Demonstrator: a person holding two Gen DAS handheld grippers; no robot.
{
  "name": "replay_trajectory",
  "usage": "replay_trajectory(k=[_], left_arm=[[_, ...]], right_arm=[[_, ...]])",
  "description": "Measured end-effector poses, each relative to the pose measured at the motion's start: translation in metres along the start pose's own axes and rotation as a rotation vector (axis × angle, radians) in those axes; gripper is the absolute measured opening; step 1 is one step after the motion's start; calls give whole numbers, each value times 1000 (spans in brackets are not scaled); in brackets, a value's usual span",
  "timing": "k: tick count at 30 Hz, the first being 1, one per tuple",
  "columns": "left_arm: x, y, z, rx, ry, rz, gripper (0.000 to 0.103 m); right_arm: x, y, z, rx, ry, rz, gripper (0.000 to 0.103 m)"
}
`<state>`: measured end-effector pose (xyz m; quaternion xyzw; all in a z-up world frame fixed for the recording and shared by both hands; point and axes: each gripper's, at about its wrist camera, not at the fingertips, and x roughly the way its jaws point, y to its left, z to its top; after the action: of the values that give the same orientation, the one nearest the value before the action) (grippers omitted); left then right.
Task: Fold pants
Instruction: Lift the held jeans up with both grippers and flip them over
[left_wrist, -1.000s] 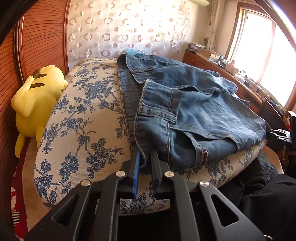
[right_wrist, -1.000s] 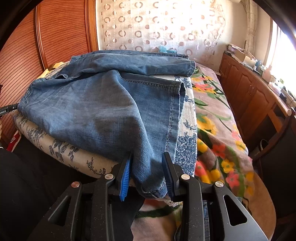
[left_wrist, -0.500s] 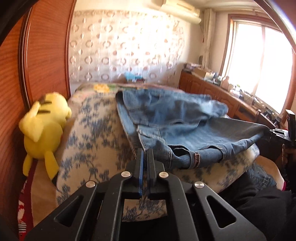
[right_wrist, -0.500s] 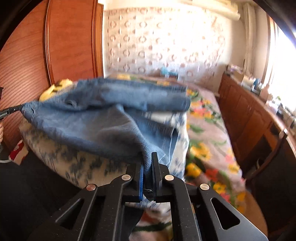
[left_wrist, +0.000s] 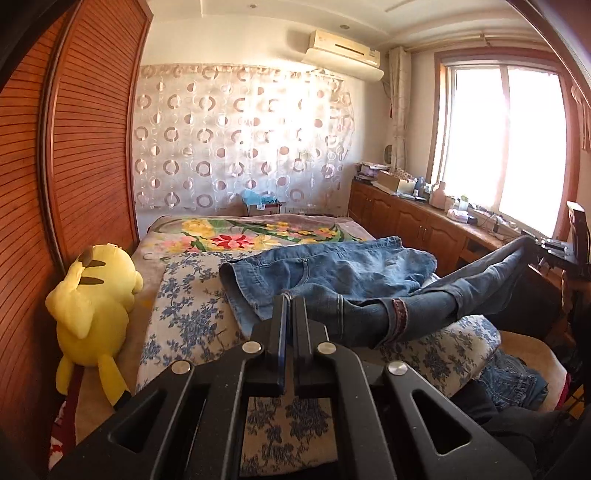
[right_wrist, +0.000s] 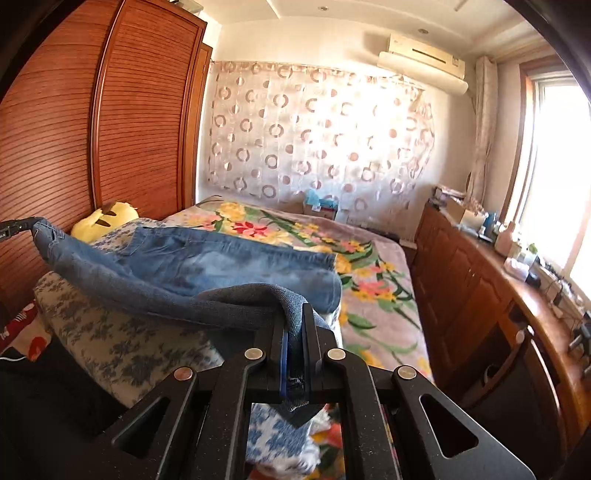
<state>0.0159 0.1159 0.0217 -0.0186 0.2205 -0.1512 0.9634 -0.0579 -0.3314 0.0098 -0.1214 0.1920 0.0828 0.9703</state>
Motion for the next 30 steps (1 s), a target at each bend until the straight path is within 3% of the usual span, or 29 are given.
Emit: replay_trajectory(k=[11, 20, 30], left_arm=[[61, 10, 37, 29, -11, 47, 3], [116, 39, 78, 6, -20, 71, 3], [201, 66, 98, -3, 64, 94, 3]], right_arm=[[81, -3, 41, -14, -10, -29, 5], [122, -4, 56, -2, -30, -39, 5], [201, -11, 66, -11, 59, -49, 5]])
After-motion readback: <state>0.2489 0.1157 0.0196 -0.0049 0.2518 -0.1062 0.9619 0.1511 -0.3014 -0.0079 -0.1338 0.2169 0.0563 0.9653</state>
